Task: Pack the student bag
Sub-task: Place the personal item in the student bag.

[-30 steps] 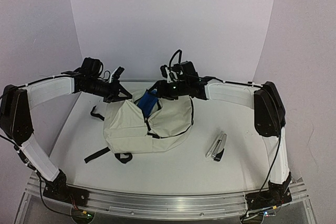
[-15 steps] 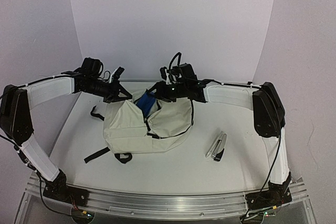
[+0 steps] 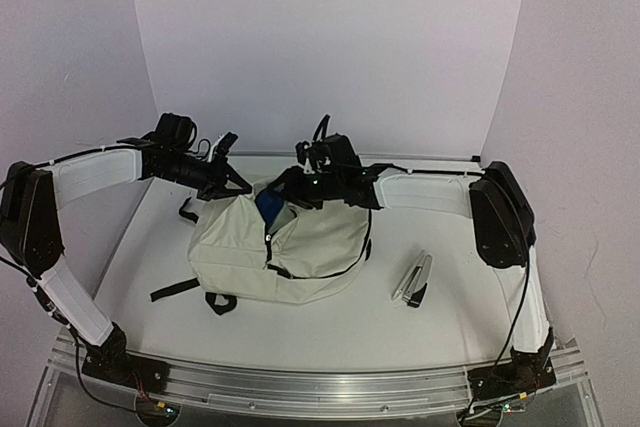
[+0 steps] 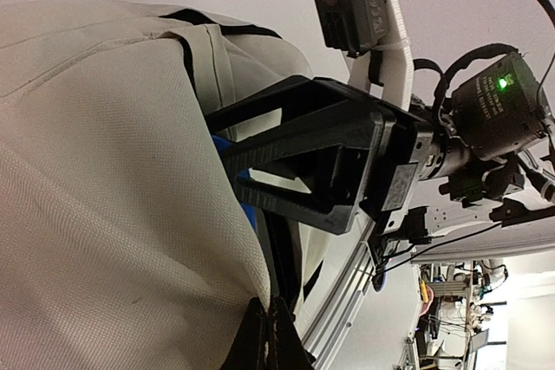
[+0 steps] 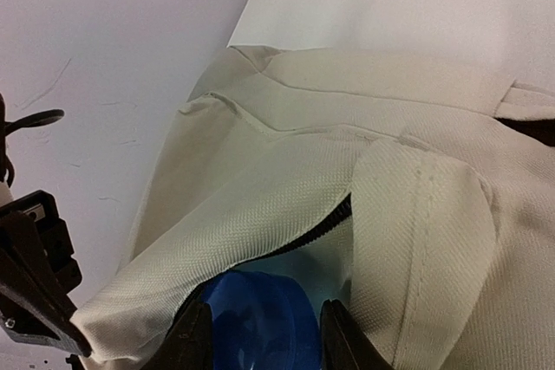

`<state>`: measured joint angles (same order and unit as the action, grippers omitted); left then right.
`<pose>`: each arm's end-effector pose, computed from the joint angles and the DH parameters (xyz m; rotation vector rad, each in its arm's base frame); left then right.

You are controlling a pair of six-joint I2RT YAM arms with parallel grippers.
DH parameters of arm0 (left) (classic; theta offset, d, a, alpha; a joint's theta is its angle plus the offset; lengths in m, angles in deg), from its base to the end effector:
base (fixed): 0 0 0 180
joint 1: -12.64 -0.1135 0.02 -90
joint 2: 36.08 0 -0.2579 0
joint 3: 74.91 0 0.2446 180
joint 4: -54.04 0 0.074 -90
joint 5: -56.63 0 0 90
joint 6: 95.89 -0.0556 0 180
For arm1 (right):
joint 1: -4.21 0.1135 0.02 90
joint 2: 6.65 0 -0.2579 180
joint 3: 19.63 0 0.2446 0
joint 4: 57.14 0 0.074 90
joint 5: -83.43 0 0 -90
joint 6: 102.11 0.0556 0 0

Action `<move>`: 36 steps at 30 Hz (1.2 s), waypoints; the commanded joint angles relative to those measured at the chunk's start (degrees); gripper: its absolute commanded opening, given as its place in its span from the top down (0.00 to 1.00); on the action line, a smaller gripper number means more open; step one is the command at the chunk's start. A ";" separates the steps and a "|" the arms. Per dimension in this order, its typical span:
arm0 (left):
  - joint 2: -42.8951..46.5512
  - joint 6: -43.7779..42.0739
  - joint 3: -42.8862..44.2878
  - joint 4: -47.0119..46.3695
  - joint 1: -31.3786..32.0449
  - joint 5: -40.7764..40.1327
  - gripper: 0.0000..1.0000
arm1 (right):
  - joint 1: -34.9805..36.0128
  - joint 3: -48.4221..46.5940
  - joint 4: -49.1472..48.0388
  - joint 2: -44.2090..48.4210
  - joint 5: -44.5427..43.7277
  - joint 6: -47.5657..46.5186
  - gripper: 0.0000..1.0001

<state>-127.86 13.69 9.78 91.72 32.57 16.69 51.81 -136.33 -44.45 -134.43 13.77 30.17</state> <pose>0.3132 -0.1589 0.2638 0.4629 2.3418 -1.3597 0.3454 0.4070 0.2195 -0.3617 2.2003 1.3017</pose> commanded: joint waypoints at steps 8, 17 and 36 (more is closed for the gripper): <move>3.31 -0.20 1.34 -9.50 0.29 4.20 1.00 | 6.82 1.37 2.73 -0.22 -1.19 -0.29 0.53; 4.06 -7.88 5.51 2.42 0.22 -9.01 1.00 | 6.84 8.33 6.55 11.83 -12.53 -3.73 0.34; 3.56 -7.17 4.91 0.91 0.20 -5.13 1.00 | 8.19 4.77 8.45 6.15 -7.45 -3.00 0.46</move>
<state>-126.77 7.37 11.32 96.77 33.06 8.99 58.64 -127.25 -36.02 -124.80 2.58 28.39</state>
